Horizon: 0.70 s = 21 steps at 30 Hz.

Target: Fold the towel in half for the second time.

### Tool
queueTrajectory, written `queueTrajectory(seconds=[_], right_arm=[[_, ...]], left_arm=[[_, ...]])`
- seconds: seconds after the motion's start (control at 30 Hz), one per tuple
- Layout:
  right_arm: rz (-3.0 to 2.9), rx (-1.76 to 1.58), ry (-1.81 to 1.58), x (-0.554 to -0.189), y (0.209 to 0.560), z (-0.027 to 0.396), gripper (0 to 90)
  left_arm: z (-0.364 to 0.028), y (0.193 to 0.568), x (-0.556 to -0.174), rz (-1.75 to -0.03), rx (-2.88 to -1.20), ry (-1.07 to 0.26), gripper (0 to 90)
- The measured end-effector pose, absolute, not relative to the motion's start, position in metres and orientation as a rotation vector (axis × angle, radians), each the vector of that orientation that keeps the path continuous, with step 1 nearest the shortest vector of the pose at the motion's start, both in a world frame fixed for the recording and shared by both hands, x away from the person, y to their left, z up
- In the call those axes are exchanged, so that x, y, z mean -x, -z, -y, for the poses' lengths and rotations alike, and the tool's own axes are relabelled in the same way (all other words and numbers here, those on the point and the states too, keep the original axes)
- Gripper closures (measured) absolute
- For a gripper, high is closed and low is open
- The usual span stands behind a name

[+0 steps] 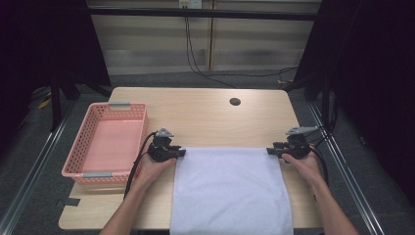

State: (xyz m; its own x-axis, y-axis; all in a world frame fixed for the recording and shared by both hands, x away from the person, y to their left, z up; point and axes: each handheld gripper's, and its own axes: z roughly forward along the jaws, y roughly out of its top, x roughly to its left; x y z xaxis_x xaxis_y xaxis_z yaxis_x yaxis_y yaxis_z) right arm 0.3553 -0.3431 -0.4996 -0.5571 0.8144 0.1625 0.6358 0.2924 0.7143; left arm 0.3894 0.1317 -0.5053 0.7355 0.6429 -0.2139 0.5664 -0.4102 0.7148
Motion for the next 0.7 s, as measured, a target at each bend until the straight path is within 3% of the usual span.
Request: queueTrajectory(seconds=[0.1, 0.17, 0.2, 0.3, 0.4, 0.7], right_arm=[[-2.343, -1.351, -1.097, -0.357, 0.503, 0.342, 48.9], [-2.352, -1.337, -1.103, -0.358, 0.505, 0.341, 51.5], [-2.362, -1.333, -1.111, -0.358, 0.505, 0.34, 57.7], [-2.401, -1.336, -1.119, -0.356, 0.504, 0.34, 73.4], [-2.404, -1.345, -1.129, -0.354, 0.502, 0.34, 81.4], [-2.347, -1.319, -1.238, -0.347, 0.482, 0.347, 84.5]], left_arm=[[-0.127, 0.506, -0.39, -0.923, -2.096, -0.124, 55.5], [-0.125, 0.506, -0.389, -0.916, -2.111, -0.152, 53.6], [-0.125, 0.505, -0.389, -0.907, -2.132, -0.158, 54.9], [-0.128, 0.506, -0.39, -0.899, -2.122, -0.096, 75.2], [-0.132, 0.506, -0.387, -0.914, -2.104, -0.067, 80.9], [-0.139, 0.492, -0.377, -0.919, -2.041, -0.067, 83.0]])
